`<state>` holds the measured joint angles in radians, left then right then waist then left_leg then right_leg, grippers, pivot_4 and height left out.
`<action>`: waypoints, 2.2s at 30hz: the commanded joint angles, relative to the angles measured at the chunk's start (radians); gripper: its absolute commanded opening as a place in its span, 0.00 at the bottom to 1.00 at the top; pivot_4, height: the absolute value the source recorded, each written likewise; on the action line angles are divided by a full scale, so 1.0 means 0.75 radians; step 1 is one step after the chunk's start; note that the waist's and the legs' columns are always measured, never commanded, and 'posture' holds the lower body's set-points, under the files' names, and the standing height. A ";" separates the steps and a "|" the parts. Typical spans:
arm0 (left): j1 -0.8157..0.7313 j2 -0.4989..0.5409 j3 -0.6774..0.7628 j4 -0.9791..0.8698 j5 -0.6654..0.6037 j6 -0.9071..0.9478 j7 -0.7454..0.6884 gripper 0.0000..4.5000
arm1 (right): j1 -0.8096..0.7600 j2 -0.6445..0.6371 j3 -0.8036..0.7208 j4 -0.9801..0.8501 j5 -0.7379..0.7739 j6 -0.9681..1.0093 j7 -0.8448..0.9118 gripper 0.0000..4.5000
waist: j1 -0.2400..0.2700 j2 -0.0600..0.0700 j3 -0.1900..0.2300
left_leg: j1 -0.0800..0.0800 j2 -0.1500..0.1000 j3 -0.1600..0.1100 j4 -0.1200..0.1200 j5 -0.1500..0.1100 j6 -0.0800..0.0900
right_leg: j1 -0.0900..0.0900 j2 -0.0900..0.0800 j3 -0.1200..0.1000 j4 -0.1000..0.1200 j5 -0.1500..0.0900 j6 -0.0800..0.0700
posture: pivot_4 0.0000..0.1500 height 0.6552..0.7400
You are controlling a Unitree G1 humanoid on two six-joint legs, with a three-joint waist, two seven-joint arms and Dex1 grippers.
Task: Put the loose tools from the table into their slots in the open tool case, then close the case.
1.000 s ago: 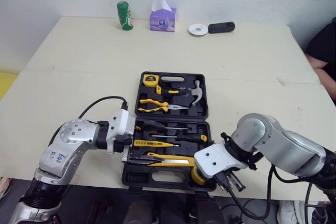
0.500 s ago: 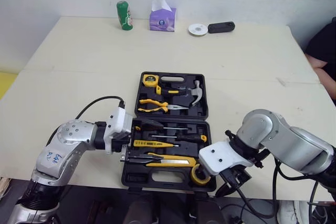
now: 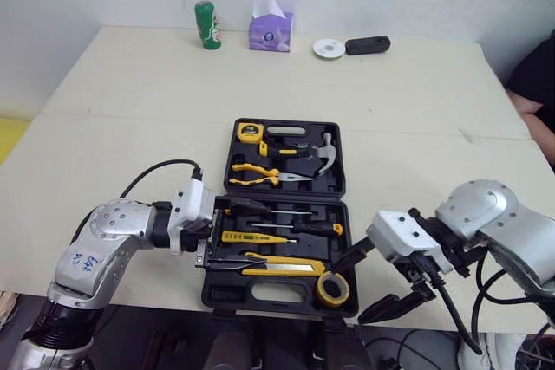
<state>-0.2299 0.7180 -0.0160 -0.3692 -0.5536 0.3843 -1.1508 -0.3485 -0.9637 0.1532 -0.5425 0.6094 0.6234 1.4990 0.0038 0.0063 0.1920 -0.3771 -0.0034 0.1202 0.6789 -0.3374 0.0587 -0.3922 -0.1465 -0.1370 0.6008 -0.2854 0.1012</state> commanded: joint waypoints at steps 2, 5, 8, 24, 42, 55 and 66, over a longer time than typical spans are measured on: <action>-0.020 0.020 0.019 0.016 0.006 -0.029 -0.018 1.00 | 0.143 0.119 -0.081 0.030 0.010 -0.123 -0.132 0.53 | 0.002 0.000 0.000 | 0.000 0.000 0.000 0.000 0.000 0.000 | 0.000 0.000 0.000 0.000 0.000 0.000 | 1.00 1.00; -0.035 0.025 0.019 0.034 0.013 -0.037 -0.023 1.00 | 0.198 0.208 -0.063 0.092 -0.071 -0.269 -0.180 0.17 | -0.001 0.000 0.000 | 0.000 0.000 0.000 0.000 0.000 0.000 | 0.000 0.000 0.000 0.000 0.000 0.000 | 1.00 1.00; -0.050 0.032 0.026 0.050 0.021 -0.041 -0.024 1.00 | 0.237 0.233 -0.032 0.122 -0.123 -0.360 -0.171 0.02 | -0.001 0.000 0.000 | 0.000 0.000 0.000 0.000 0.000 0.000 | 0.000 0.001 0.000 0.001 0.000 0.000 | 1.00 1.00; 0.025 0.116 0.086 -0.008 -0.011 0.009 -0.010 1.00 | 0.369 0.299 0.211 0.363 -0.437 -0.677 -0.231 0.02 | -0.002 -0.001 0.000 | 0.001 0.000 0.000 -0.001 0.000 0.000 | 0.000 0.001 0.000 0.001 0.000 0.000 | 1.00 1.00; 0.027 0.121 0.091 -0.029 -0.003 0.019 0.009 1.00 | 0.377 0.256 0.313 0.566 -0.569 -0.668 -0.317 0.02 | -0.006 -0.026 -0.019 | 0.025 0.001 -0.001 -0.020 0.001 -0.007 | 0.018 0.001 0.001 -0.010 -0.001 -0.002 | 1.00 1.00; 0.080 0.173 0.238 0.159 0.091 -0.059 0.088 1.00 | 0.349 0.137 -0.109 0.164 -0.088 -0.350 -0.394 0.02 | 0.023 -0.012 -0.011 | 0.004 0.001 0.000 -0.019 0.002 -0.006 | -0.003 0.000 0.000 -0.007 -0.001 -0.003 | 1.00 1.00; 0.028 0.033 0.322 0.393 0.151 -0.063 0.338 0.67 | 0.269 0.140 -0.306 0.487 -0.241 -0.305 -0.644 0.00 | 0.027 -0.008 -0.009 | 0.002 -0.001 0.000 -0.019 0.001 -0.002 | -0.001 0.000 -0.002 -0.010 0.000 -0.001 | 1.00 1.00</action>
<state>-0.1980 0.7423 0.2108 -0.0792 -0.4425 0.3395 -0.9100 -0.1384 -0.8479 -0.0687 -0.1996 0.4507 0.3984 1.0209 0.0239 -0.0001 0.1855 -0.3754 -0.0040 0.1205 0.6646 -0.3365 0.0572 -0.3932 -0.1462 -0.1383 0.5935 -0.2853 0.1007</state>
